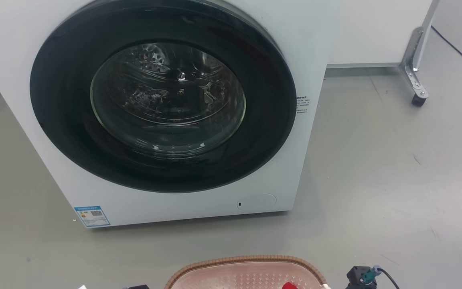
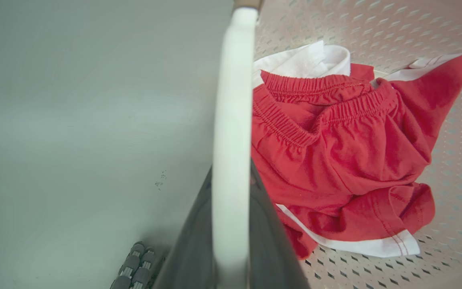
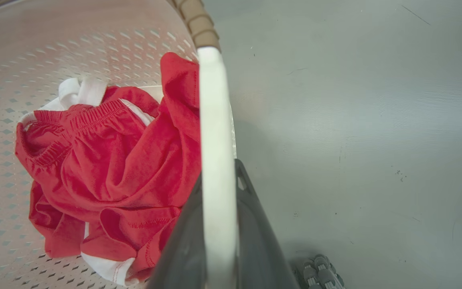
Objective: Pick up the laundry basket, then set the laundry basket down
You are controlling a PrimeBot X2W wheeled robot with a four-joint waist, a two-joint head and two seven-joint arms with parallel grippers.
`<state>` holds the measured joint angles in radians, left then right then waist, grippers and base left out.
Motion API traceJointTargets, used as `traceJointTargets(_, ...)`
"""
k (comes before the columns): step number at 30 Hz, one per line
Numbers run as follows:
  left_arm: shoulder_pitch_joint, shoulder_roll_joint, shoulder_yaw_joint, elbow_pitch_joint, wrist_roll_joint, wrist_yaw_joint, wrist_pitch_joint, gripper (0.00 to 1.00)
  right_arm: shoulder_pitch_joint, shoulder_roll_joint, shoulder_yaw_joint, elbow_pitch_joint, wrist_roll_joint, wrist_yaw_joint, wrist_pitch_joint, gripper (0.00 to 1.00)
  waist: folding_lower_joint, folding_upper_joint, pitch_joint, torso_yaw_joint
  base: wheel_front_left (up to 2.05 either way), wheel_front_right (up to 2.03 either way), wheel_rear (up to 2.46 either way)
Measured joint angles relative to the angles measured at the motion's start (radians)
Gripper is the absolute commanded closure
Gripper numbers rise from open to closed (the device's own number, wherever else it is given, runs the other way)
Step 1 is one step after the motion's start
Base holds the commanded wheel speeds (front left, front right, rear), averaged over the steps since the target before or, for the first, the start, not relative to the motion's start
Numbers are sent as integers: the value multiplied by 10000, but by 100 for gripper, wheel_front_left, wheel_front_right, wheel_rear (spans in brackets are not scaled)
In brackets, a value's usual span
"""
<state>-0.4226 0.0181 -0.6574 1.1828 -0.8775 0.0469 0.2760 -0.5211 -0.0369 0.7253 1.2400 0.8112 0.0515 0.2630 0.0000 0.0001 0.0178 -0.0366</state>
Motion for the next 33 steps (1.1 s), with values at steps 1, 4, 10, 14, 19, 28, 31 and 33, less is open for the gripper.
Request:
traceJointTargets(1,0,0,0,0,0,0,0,100,0,0,0,0,0,0,0,100,0,0,0,0,0,0,0)
traceJointTargets(4,0,2,-44,-2,-23,29,29,100,0,-2,29,0,17,-2,4,100,0,0,-3,7,0,0,0)
traceJointTargets(10,0,10,-155,-6,-113,63,36,100,-1,-2,92,0,84,-35,10,100,0,0,-2,35,0,0,0)
traceJointTargets(14,0,13,-211,-19,-138,71,36,100,-4,-2,98,6,88,-46,6,100,-1,-1,22,47,0,0,0)
traceJointTargets(19,-25,29,-240,-71,-370,150,19,100,-71,-4,109,13,88,-75,-19,100,0,0,211,52,0,0,0)
traceJointTargets(28,-658,48,-263,-203,-382,234,-261,100,-830,-65,94,38,69,-84,-360,100,2,0,960,18,0,0,0)
traceJointTargets(31,-957,46,-263,-221,-380,244,-334,100,-1120,-105,75,29,67,-86,-468,100,2,0,1295,10,0,0,0)
traceJointTargets(33,-1185,46,-261,-224,-380,255,-435,100,-1349,-128,56,15,65,-86,-537,100,2,0,1533,6,0,0,0)
